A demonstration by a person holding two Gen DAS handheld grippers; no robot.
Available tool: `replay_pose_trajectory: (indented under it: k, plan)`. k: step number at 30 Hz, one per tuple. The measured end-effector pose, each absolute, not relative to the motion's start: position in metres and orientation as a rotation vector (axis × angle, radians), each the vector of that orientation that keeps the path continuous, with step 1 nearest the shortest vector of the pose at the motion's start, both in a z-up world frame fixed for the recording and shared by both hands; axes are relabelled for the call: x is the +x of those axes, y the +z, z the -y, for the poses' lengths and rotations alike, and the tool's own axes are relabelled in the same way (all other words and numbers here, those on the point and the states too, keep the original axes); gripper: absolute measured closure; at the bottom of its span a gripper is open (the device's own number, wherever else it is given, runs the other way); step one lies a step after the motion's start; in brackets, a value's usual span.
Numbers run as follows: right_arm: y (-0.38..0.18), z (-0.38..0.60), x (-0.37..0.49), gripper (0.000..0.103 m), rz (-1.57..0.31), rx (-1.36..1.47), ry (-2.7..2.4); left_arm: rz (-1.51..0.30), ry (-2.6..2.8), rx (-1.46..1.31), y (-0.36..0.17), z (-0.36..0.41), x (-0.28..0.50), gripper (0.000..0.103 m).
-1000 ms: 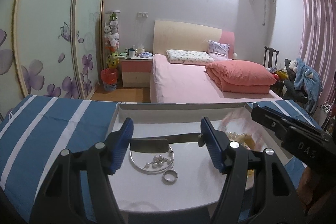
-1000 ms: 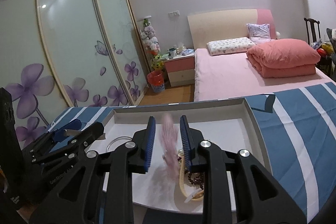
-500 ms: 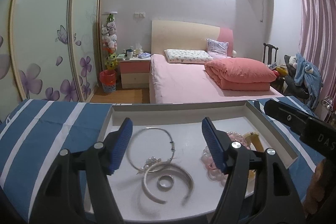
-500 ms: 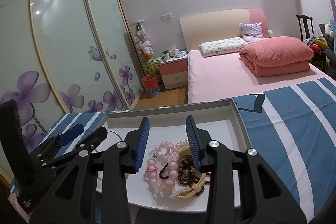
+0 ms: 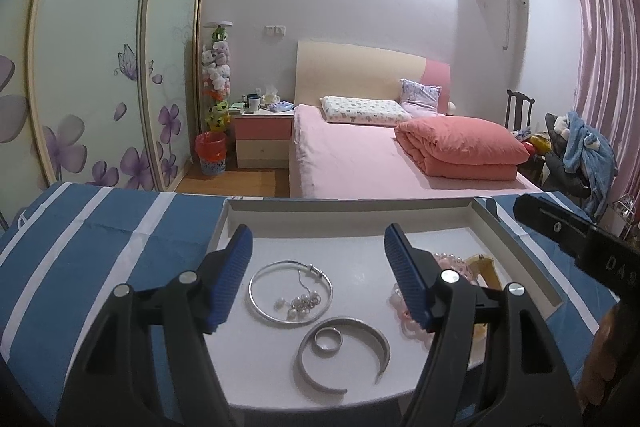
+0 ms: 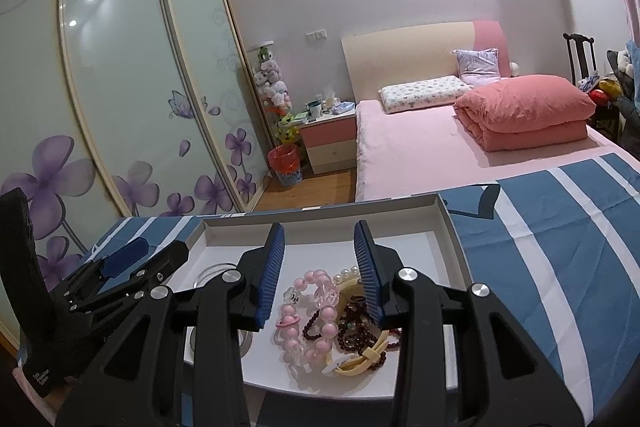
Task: Organize jewelry
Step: 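Open both tools to drop the bracelet and bangle into the tray, then grasp a pearl stud earring with the right tool while the left tool grasps another pearl stud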
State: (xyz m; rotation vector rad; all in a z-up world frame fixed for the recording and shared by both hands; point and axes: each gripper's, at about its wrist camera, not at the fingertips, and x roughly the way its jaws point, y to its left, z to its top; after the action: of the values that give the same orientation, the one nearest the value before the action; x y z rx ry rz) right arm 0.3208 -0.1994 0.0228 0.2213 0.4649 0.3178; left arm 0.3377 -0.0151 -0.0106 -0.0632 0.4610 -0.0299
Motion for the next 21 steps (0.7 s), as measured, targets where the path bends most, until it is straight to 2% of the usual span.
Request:
replay_pose_trajectory:
  k: [11, 21]
  plan:
    - [0.023, 0.218, 0.280, 0.065, -0.518, 0.173, 0.295, -0.517, -0.094, -0.030, -0.017, 0.018, 0.281, 0.034]
    - [-0.023, 0.228, 0.238, 0.065, -0.741, 0.068, 0.250, -0.599, -0.130, -0.056, -0.033, 0.013, 0.243, 0.032]
